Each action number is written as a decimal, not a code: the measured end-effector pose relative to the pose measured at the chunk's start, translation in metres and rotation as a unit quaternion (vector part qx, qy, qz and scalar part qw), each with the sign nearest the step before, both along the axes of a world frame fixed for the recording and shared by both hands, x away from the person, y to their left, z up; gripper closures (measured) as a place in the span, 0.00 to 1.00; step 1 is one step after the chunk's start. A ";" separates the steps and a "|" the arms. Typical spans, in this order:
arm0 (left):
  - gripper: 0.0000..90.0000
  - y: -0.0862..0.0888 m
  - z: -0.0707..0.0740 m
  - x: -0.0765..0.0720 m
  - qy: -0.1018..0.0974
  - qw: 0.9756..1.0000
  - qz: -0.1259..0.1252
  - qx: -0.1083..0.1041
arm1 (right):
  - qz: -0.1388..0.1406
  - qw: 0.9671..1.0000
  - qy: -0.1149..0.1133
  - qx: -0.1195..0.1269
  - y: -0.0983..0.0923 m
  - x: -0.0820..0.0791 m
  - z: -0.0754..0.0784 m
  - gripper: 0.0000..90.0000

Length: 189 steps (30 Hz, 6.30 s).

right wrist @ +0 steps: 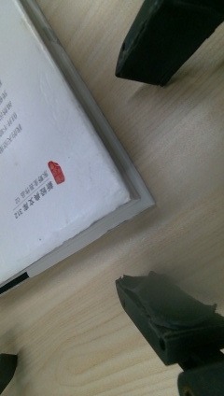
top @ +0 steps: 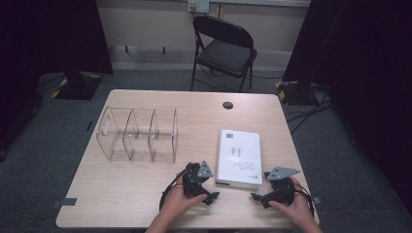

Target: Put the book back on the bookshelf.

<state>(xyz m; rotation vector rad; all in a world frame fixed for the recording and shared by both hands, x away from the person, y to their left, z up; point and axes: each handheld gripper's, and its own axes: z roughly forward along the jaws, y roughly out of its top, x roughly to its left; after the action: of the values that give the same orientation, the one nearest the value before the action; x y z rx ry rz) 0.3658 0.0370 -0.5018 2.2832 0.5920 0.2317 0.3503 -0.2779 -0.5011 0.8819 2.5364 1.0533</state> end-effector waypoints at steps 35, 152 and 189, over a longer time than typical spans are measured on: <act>0.00 -0.006 0.001 0.003 0.002 1.000 -0.021 0.008 | -0.002 1.000 -0.016 0.027 0.004 -0.001 0.002 0.36; 0.23 -0.082 0.043 0.006 -0.130 0.985 -0.048 0.104 | 0.009 0.996 -0.001 0.089 0.009 0.001 0.027 0.53; 0.17 -0.085 0.047 0.008 -0.115 0.989 -0.049 0.081 | -0.021 0.997 -0.041 0.066 0.012 0.004 0.027 0.55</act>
<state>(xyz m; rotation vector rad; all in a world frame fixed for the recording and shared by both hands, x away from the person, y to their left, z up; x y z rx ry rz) 0.3735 -0.0483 -0.4549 2.3898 0.3516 0.5042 0.3543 -0.2658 -0.4739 0.9027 2.3927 1.2299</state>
